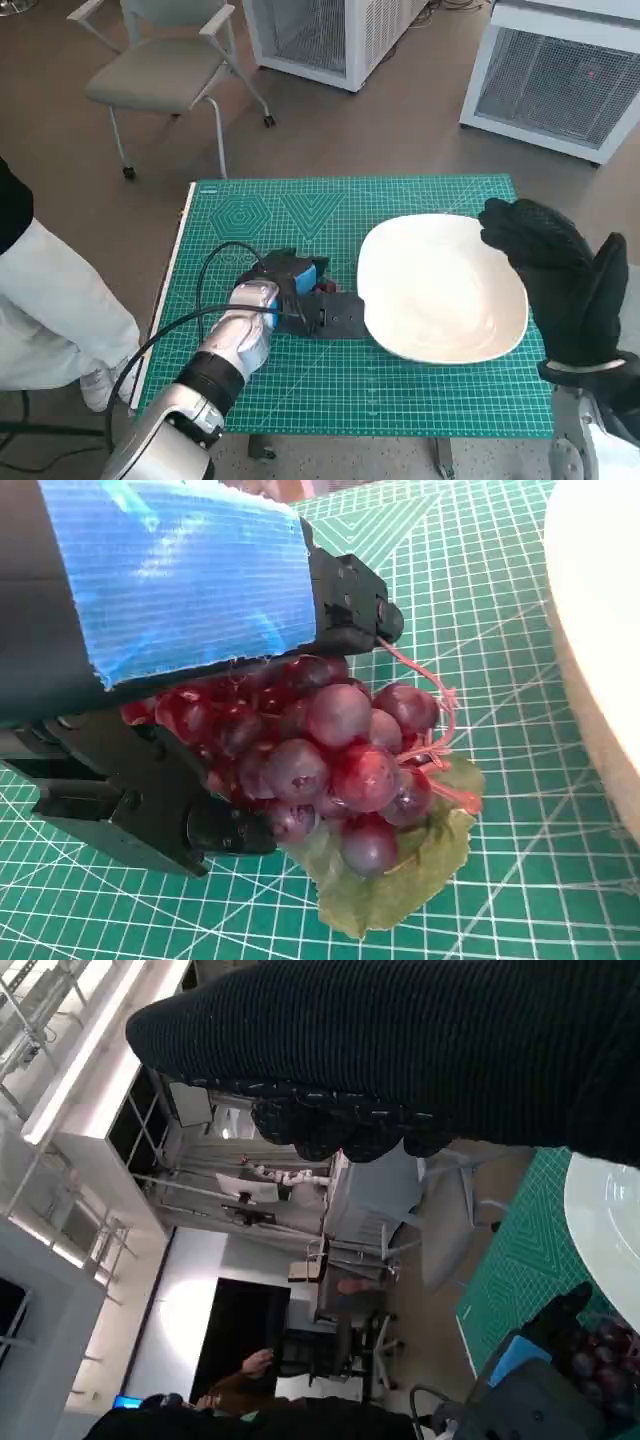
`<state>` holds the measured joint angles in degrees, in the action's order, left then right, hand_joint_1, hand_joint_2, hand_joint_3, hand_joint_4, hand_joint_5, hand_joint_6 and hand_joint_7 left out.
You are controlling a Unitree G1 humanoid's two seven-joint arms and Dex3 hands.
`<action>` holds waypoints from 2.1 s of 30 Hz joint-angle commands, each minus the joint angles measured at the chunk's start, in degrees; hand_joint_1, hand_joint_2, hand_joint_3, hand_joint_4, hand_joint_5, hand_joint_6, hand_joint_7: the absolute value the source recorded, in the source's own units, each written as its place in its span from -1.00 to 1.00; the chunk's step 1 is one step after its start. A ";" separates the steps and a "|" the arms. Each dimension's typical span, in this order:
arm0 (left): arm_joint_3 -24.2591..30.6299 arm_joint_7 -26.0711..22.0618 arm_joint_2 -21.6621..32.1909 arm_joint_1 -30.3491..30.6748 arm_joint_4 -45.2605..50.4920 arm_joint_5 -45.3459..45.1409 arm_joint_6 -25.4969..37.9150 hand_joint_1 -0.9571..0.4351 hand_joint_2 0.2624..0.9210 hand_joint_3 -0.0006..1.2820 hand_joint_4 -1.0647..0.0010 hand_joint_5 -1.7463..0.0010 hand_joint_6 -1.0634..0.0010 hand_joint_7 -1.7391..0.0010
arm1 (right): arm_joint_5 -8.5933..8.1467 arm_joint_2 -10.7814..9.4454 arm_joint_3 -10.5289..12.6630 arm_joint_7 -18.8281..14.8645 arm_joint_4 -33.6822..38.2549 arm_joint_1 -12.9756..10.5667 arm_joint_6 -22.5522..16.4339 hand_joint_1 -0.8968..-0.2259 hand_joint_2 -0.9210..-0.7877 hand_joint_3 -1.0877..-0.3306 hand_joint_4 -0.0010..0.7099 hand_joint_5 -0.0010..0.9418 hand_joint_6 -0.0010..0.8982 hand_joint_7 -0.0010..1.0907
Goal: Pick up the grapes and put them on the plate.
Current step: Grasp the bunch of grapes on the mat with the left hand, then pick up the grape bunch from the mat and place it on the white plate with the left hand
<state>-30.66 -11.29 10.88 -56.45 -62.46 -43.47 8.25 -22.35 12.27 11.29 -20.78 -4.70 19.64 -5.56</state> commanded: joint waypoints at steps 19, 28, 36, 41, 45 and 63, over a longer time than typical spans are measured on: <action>-0.88 0.76 1.99 0.67 1.84 1.39 -1.10 0.90 0.82 -0.47 0.04 -0.66 -0.33 0.69 | -0.14 0.02 0.14 0.05 0.94 -0.41 0.64 0.72 -1.00 0.28 0.02 0.96 -0.43 0.90; -0.14 0.55 4.02 2.35 5.99 2.56 -2.78 0.80 0.99 -0.67 0.00 -0.62 -0.24 0.37 | -0.18 0.06 0.12 -0.09 1.42 0.03 0.54 0.72 -1.00 0.28 0.02 0.96 -0.43 0.90; 0.07 0.98 4.79 3.06 7.35 2.82 -3.65 0.41 1.00 -0.68 -0.02 -0.68 0.06 -0.28 | 0.02 0.14 0.09 -0.18 1.81 0.50 0.27 0.71 -1.00 0.28 0.02 0.95 -0.43 0.90; -0.01 0.97 5.03 2.76 7.32 2.90 -4.02 0.39 1.00 -0.69 0.03 -0.73 -0.03 -0.23 | -0.04 0.25 0.11 -0.37 2.14 0.77 0.12 0.71 -1.00 0.28 0.02 0.95 -0.43 0.90; 0.32 0.13 5.43 2.67 8.82 3.34 -3.54 0.39 1.00 -0.69 0.10 -0.76 -0.10 -0.21 | -0.10 0.35 0.18 -0.48 2.38 0.90 0.06 0.71 -1.00 0.28 0.03 0.95 -0.43 0.90; 3.87 -5.99 10.90 6.01 31.38 3.77 -0.36 0.38 0.41 -0.10 0.12 -0.67 0.09 -0.63 | -0.41 0.28 0.40 -0.33 2.16 1.00 0.18 0.72 -1.00 0.28 0.03 0.94 -0.42 0.89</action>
<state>-28.09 -15.91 20.00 -51.15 -36.68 -39.74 7.17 -22.47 12.53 11.52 -21.02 -2.92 21.31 -5.97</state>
